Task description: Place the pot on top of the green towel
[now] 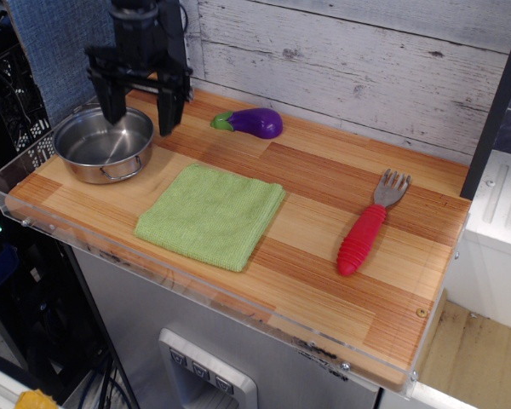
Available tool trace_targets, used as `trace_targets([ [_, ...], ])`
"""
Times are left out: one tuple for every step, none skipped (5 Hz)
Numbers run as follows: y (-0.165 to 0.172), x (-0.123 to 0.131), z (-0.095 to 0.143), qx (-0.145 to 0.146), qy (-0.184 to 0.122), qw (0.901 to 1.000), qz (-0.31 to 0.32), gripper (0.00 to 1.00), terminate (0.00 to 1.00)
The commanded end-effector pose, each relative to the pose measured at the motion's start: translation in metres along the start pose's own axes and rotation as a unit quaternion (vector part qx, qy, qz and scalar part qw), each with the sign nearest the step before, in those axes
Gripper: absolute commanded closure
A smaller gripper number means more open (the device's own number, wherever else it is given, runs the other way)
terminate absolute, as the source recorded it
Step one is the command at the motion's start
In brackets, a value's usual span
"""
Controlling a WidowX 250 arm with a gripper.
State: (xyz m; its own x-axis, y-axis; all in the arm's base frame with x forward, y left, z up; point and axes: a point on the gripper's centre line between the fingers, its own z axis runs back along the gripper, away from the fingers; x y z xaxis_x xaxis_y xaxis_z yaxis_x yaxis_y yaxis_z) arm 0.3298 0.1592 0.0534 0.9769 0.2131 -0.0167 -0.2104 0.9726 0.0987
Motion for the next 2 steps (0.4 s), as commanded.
trace_targets([
  [0.006,-0.002,-0.01,0.003,0.009,0.9999,0.004,0.0,0.0],
  [0.008,-0.007,-0.022,0.004,0.023,0.9997,0.008,0.0,0.0],
])
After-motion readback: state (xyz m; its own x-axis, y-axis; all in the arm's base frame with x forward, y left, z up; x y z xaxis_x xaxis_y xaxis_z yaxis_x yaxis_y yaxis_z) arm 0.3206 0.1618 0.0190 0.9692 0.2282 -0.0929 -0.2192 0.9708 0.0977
